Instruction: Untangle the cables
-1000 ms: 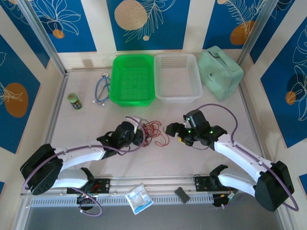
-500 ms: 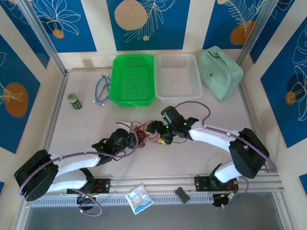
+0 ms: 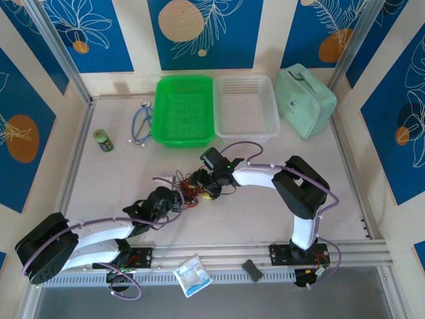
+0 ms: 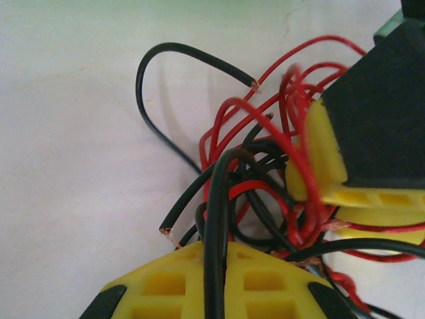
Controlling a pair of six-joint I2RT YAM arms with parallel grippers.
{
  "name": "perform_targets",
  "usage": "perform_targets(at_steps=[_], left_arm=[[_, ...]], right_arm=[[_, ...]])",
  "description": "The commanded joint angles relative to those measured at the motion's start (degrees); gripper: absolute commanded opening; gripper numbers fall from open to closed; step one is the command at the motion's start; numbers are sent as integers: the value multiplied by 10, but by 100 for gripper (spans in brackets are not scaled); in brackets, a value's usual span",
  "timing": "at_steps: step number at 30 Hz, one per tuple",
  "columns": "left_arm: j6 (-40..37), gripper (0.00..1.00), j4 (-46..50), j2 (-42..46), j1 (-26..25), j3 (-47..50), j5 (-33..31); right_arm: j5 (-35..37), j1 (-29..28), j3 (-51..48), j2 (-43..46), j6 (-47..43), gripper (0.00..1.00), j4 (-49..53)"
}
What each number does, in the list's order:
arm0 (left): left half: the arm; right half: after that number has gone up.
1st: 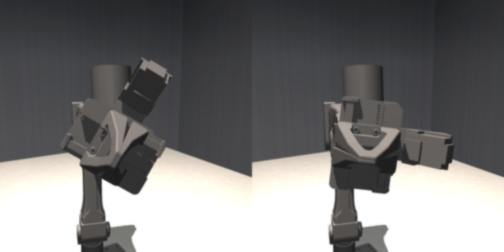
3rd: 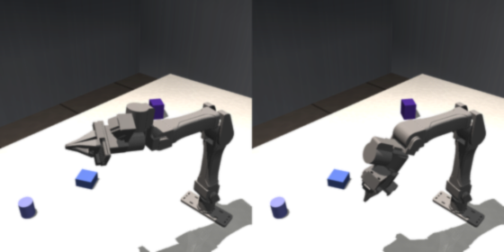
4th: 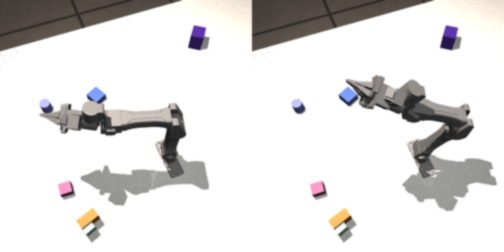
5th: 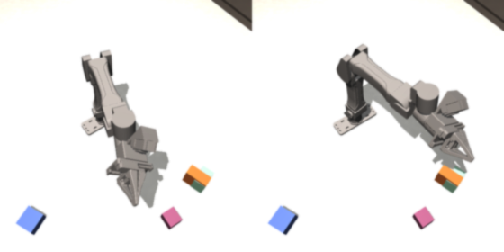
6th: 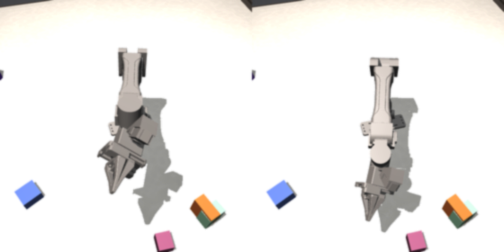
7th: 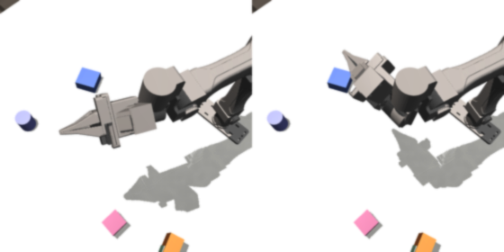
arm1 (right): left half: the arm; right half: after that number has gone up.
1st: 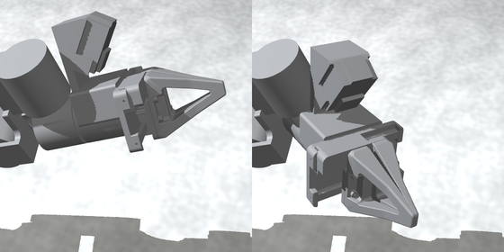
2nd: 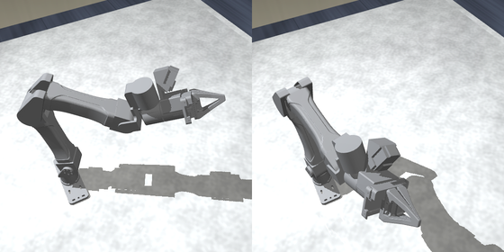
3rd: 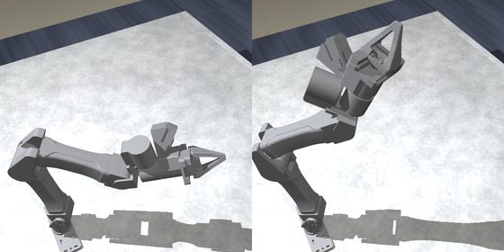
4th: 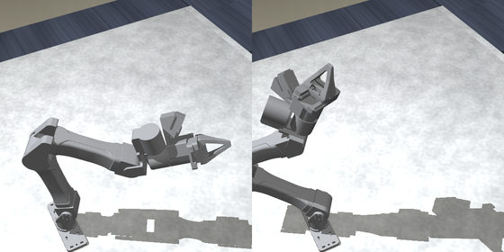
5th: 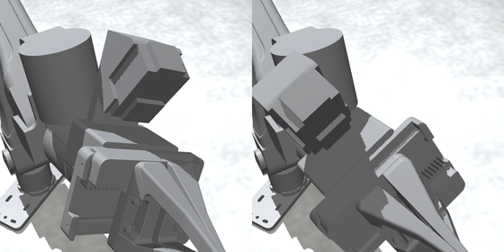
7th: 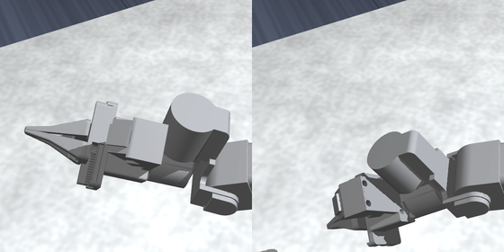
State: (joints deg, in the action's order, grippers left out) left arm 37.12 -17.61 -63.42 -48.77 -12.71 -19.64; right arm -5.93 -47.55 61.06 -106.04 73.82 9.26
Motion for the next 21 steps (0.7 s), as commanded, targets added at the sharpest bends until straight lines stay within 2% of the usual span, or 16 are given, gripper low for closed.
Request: perform_targets(at_steps=[1,3,5,8,11,13,17,21], left_arm=[[18,0,27,3,5,23,-24],[19,6,21,3,5,28,-19],[15,21,12,2,4,31,-7],[3,46,-9,4,6,31,21],[-9,65,-13,16,6,21,48],[-18,72,-2,33,6,10,66],[-44,81,46,74,6,-24,102],[-68,86,87,88,6,-58,142]], right_arm=[[-3,3,23,-26,-21,51,24],[7,7,30,-30,-38,34,39],[21,12,30,-29,-57,16,53],[38,20,19,-16,-83,1,64],[60,29,-2,17,-121,0,76],[84,34,-15,46,-154,0,95],[125,44,-40,110,-219,0,136],[92,58,-82,159,-254,0,110]])
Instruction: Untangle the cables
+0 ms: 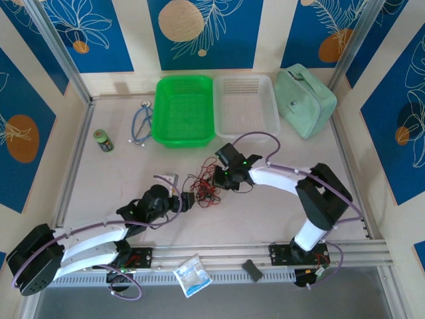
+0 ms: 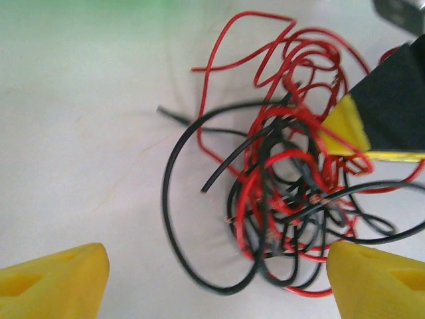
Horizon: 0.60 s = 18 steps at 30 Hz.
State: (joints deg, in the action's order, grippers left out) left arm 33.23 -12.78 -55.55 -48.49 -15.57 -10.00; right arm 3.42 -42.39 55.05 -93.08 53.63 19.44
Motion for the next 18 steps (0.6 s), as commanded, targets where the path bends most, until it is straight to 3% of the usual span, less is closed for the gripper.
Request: perform_targets(at_steps=[1,13,18], left_arm=[[-32,86,43,6,3,-37,62],[-32,86,-58,-165,3,-84,164],[-28,79,-111,-255,3,-110,182]], right_arm=[[-13,8,-30,39,-60,0,-3],[-137,34,-100,109,-83,0,-140],[-187,53,-131,125,-58,0,-188]])
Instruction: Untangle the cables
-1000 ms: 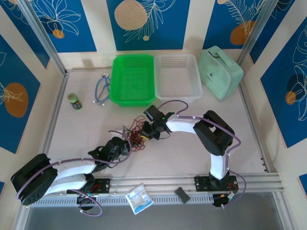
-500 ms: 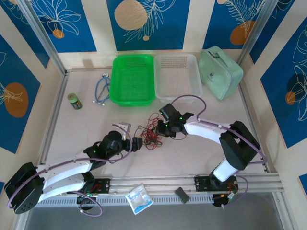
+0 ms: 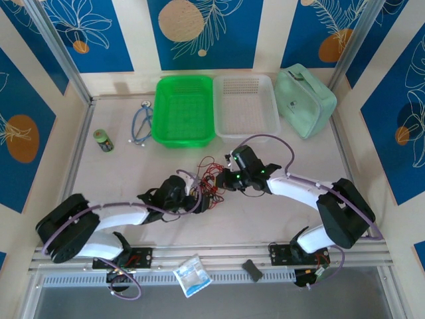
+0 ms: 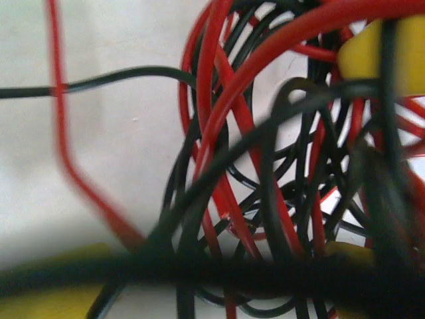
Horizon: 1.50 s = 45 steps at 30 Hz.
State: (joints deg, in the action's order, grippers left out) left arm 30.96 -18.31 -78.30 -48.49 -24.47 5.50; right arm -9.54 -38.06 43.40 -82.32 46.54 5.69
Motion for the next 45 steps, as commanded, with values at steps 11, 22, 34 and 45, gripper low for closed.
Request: perform_targets(at_steps=[11,22,34,45], left_arm=[[-12,25,-17,11,8,-11,-61],[51,34,63,24,58,16,-154],[68,56,57,1,70,21,-146],[-9,79,251,218,73,-23,-164]], right_arm=[[-53,69,-41,45,32,0,41],[-78,74,-76,-15,82,0,8],[-2,55,-48,-10,73,11,93],[92,58,-2,141,33,58,274]])
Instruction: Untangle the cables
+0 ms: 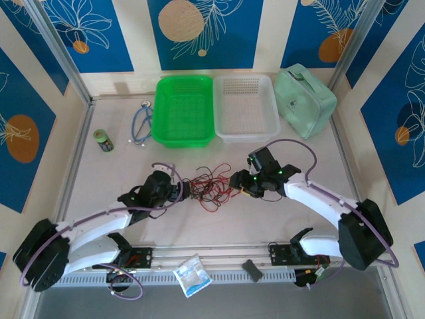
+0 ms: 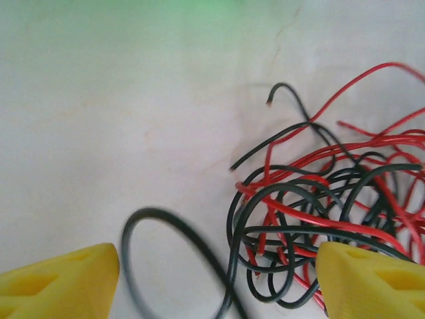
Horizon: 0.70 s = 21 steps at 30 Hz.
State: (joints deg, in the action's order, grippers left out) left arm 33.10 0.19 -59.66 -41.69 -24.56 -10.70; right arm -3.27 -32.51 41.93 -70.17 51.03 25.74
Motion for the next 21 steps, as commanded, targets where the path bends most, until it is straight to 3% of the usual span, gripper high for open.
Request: perform_targets(at_steps=[1,6,13,21], left_arm=[[-32,80,76,42,6,-27,2],[-33,82,107,39,6,-66,45],[-17,83,138,-84,2,-155,114],[8,90,148,-188,-9,-194,107]], right_arm=[[34,2,15,28,-12,59,83],[69,-30,51,39,-8,70,121],[100,-86,120,-40,19,89,136],[95,-99,149,-159,51,89,86]])
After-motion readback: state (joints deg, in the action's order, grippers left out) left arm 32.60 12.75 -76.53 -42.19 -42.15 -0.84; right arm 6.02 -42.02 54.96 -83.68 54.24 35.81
